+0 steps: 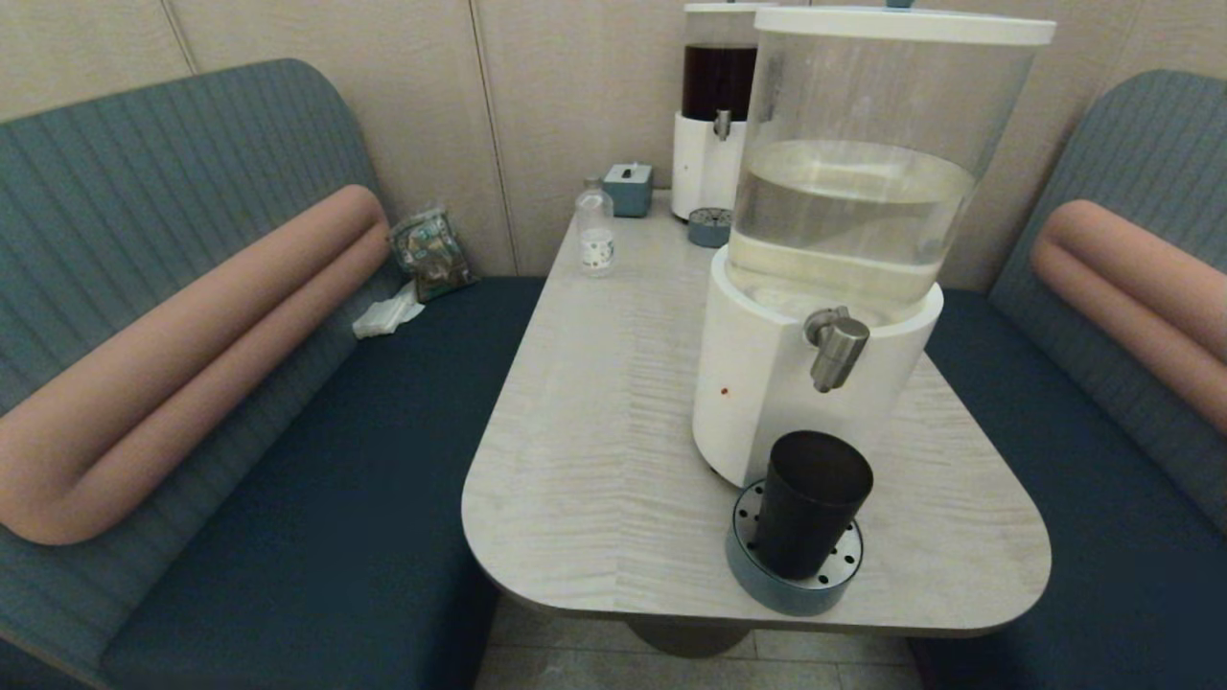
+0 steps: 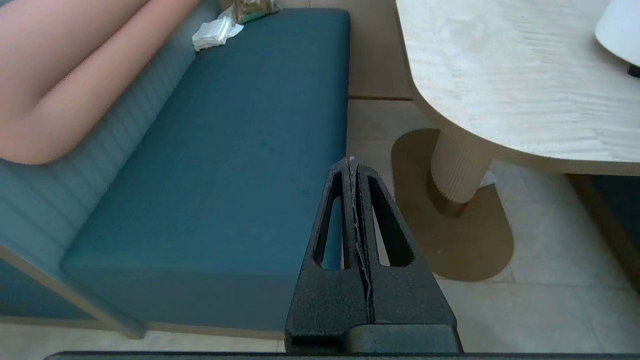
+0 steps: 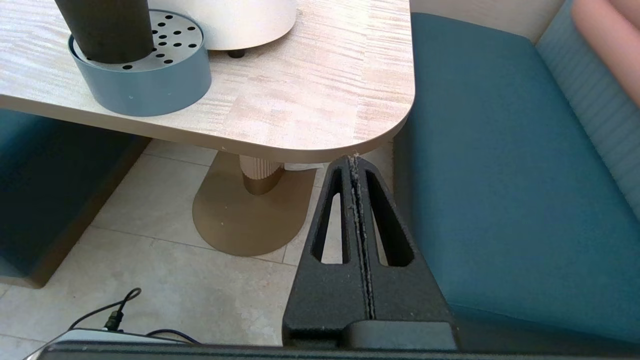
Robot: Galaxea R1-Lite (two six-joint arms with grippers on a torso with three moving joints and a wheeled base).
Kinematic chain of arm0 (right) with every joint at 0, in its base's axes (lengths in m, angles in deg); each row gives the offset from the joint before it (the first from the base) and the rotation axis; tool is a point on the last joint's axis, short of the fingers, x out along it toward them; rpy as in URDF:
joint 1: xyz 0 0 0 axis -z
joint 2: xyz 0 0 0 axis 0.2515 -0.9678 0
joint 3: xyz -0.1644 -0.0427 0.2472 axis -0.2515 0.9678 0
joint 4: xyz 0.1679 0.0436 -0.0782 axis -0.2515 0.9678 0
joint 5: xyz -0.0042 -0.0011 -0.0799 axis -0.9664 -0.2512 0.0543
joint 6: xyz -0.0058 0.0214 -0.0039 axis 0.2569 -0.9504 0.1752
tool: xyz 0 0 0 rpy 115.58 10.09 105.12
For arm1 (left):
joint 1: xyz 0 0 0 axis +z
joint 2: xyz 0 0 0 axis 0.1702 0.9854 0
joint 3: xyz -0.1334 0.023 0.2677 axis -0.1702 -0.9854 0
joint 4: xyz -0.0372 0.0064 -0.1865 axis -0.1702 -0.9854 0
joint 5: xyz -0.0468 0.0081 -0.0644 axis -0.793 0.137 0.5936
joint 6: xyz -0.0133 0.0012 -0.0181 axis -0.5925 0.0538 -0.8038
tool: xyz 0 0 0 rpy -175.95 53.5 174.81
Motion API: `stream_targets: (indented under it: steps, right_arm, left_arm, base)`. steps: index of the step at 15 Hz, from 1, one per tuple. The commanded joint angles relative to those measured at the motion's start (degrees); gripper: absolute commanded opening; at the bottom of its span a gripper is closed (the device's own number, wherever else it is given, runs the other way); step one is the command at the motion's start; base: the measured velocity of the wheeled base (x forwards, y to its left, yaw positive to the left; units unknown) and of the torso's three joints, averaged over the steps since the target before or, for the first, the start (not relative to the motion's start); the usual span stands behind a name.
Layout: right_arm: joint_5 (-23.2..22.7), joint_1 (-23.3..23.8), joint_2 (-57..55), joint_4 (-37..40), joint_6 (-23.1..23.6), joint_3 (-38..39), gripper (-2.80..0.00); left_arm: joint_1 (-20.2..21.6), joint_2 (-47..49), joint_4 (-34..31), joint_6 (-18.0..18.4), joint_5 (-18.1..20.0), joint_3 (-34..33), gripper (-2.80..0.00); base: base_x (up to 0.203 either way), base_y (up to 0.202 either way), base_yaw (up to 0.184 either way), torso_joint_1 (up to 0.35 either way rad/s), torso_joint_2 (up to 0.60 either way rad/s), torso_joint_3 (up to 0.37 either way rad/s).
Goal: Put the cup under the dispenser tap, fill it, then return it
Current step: Turn on the faucet
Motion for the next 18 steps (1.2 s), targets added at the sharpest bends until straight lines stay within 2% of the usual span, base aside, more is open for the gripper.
stream_targets:
  steps: [1,4,6,9,12,15,17,18]
  right_arm:
    - [0.06,-0.01,0.11,-0.73,0.55,0.22,-2.80]
    - [-0.46,-0.02,0.10,-1.90,2.63,-0.99,-2.80]
    - [-0.87,-0.03,-1.43,-1.04,1.23,-8.55,-2.80]
    - [-1.50,-0.14,-13.57,1.57,-4.84,-30.22,-2.80]
    - [-2.95,-0.51,-35.97,6.33,-9.49,-51.02,-2.80]
    - [-5.89,-2.94,-55.84,21.78,-12.16,-72.64,-2.80]
    - [-7.28,-6.64,-66.09,40.90,-13.08,-85.55,-2.80]
    - [-7.59,-9.21,-69.40,46.82,-13.33,-89.79,-2.80]
  left_arm:
    - [0.00,0.00,0.03,-0.08,-0.01,-0.08,-2.80]
    - [-0.08,0.00,0.03,-0.08,-0.01,-0.08,-2.80]
    - [-0.07,0.00,0.03,-0.08,-0.01,-0.08,-2.80]
    - [0.00,0.00,0.03,-0.08,-0.01,-0.08,-2.80]
    - [0.00,0.00,0.03,-0.08,-0.01,-0.08,-2.80]
    - [0.00,0.00,0.03,-0.08,-0.01,-0.08,-2.80]
    - [-0.08,0.00,0.03,-0.08,-0.01,-0.08,-2.80]
    - [0.00,0.00,0.03,-0.08,-0.01,-0.08,-2.80]
  base:
    - [0.000,0.000,0.000,0.000,0.00,0.000]
    - [0.000,0.000,0.000,0.000,0.00,0.000]
    - [0.000,0.000,0.000,0.000,0.00,0.000]
    - [0.000,0.000,0.000,0.000,0.00,0.000]
    - [0.000,0.000,0.000,0.000,0.00,0.000]
    - [0.000,0.000,0.000,0.000,0.00,0.000]
    - [0.000,0.000,0.000,0.000,0.00,0.000]
    - [0.000,0.000,0.000,0.000,0.00,0.000]
